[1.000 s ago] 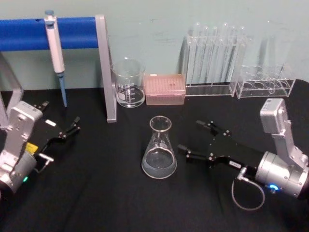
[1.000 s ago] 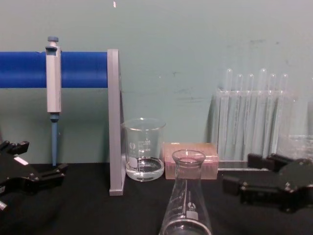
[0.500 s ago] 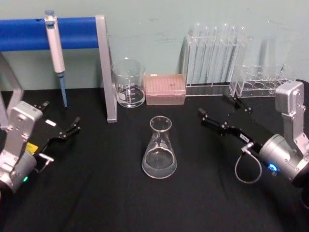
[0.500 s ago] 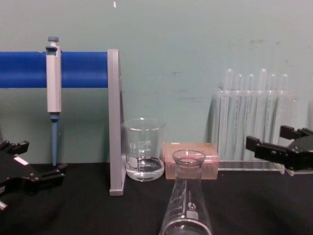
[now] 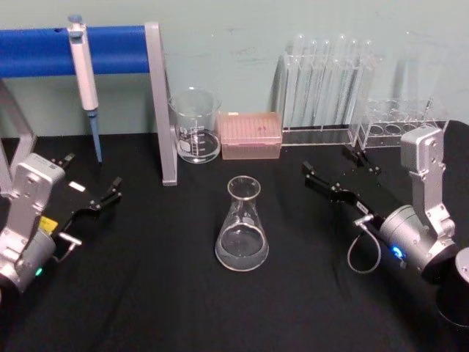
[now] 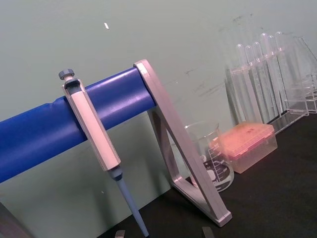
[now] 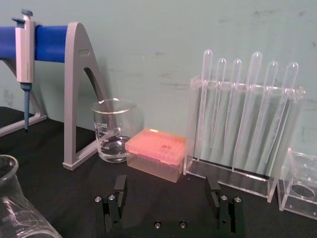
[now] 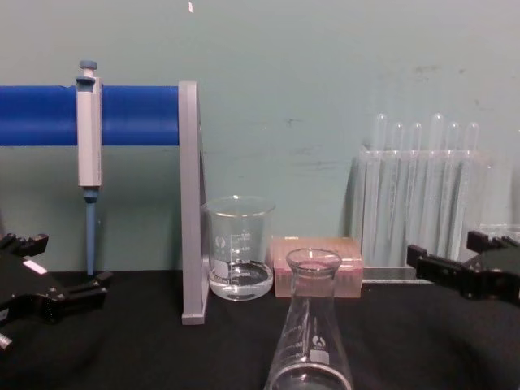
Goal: Grasp the erlenmeyer flask with one hand, shake it three times, then place it back.
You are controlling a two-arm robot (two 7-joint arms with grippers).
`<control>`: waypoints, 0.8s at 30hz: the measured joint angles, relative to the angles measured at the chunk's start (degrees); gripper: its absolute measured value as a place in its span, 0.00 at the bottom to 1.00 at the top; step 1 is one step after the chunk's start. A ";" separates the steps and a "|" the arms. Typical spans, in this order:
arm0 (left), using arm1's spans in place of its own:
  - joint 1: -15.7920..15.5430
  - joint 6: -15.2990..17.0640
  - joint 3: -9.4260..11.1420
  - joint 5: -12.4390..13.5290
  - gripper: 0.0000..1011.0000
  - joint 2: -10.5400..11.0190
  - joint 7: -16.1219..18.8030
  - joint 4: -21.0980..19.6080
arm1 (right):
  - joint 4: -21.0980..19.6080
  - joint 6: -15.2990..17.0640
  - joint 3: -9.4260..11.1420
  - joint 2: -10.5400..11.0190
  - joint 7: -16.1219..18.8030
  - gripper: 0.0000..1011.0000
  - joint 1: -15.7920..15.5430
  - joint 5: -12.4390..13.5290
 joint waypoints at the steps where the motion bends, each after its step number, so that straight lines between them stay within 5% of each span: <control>1: 0.00 0.00 0.00 0.01 0.99 0.00 0.00 0.00 | 0.40 0.05 0.06 -0.30 -0.07 0.99 0.03 -0.30; 24: 0.00 0.00 0.00 0.00 0.99 0.00 0.00 0.00 | 1.73 0.39 0.35 -1.15 -0.04 0.99 0.15 -1.76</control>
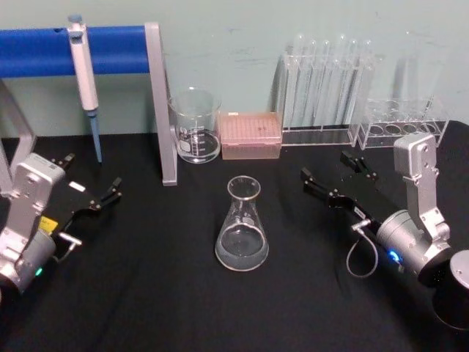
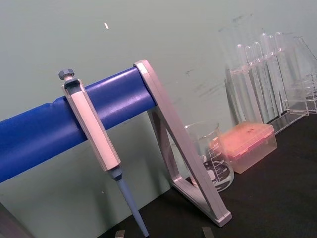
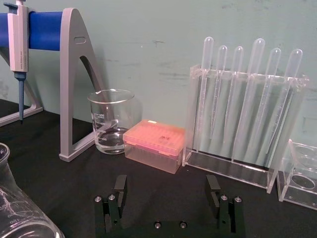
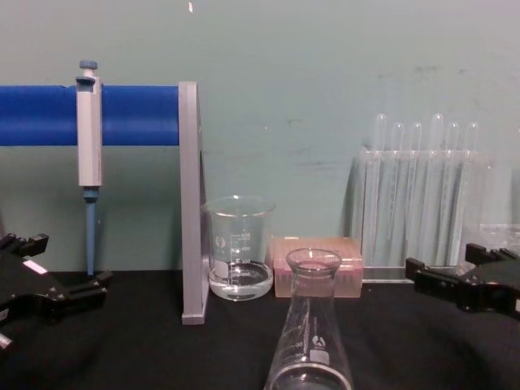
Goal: Grasp the erlenmeyer flask with one hand, shake it three times, then place it back.
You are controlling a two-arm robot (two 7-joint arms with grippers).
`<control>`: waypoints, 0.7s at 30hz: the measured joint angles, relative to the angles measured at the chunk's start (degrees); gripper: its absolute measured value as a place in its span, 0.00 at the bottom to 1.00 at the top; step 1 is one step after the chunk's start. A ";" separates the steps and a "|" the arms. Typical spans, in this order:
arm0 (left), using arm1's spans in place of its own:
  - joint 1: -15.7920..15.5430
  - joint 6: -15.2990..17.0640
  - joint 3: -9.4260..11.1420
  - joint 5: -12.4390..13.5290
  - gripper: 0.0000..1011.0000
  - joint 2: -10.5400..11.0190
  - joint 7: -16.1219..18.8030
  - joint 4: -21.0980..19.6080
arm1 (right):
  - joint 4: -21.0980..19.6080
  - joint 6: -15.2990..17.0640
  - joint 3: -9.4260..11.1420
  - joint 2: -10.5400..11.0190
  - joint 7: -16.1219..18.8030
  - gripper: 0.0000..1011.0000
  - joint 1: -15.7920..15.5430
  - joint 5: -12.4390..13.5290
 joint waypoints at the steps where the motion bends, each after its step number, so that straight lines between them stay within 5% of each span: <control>1: 0.00 0.00 0.00 0.00 0.99 0.01 0.00 0.00 | -0.01 0.00 0.00 0.01 0.00 0.99 0.00 0.01; 21: 0.00 0.00 0.00 0.00 0.99 0.01 0.00 0.00 | -0.12 0.00 -0.05 0.08 0.07 0.99 -0.03 0.18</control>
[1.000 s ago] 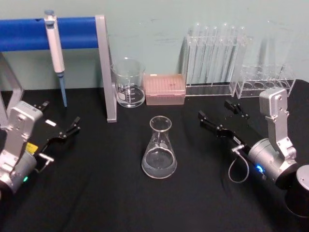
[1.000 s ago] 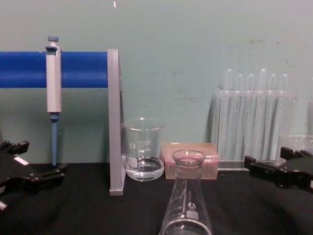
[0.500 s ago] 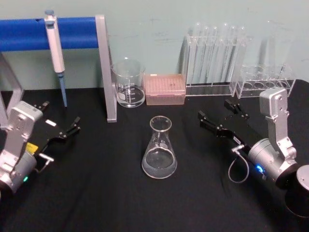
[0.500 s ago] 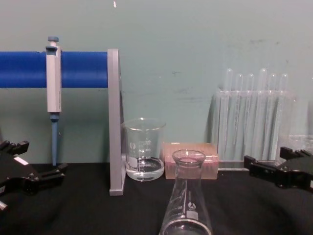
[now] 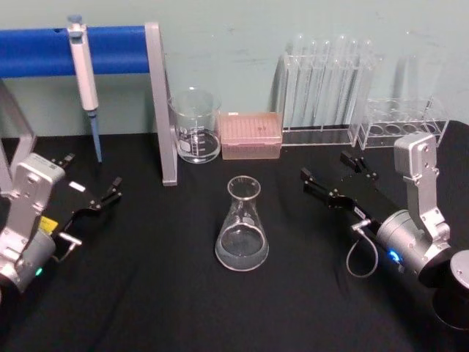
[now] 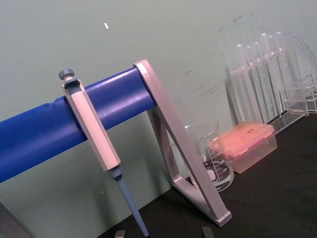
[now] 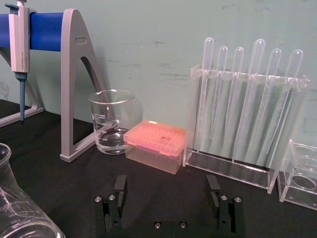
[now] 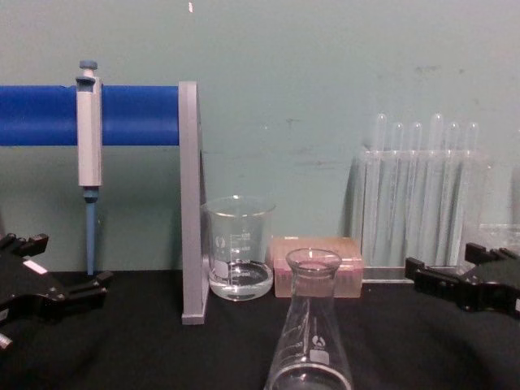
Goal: Grasp the erlenmeyer flask with one hand, shake it three times, then place it back.
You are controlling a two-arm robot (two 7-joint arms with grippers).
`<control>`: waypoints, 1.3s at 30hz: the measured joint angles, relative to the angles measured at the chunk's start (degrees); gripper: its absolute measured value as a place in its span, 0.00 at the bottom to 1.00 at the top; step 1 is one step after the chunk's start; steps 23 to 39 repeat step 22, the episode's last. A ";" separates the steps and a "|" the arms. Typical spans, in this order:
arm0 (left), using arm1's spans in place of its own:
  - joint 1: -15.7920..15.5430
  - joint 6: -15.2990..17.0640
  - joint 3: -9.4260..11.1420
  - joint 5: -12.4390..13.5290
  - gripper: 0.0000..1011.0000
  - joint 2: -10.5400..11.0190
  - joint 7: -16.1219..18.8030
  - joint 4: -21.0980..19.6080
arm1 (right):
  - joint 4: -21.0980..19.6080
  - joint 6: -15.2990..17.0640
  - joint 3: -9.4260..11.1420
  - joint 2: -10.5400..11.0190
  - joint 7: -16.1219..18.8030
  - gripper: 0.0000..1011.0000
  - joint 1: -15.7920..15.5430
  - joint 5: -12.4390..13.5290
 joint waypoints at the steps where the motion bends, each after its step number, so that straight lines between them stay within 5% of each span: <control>1: 0.00 0.00 0.00 0.00 0.99 0.00 0.00 0.00 | 0.00 0.00 0.00 0.00 0.00 0.99 0.00 0.00; 39: 0.00 0.00 0.00 0.00 0.99 0.00 0.00 0.00 | 0.00 0.00 0.00 0.00 0.00 0.99 0.00 0.05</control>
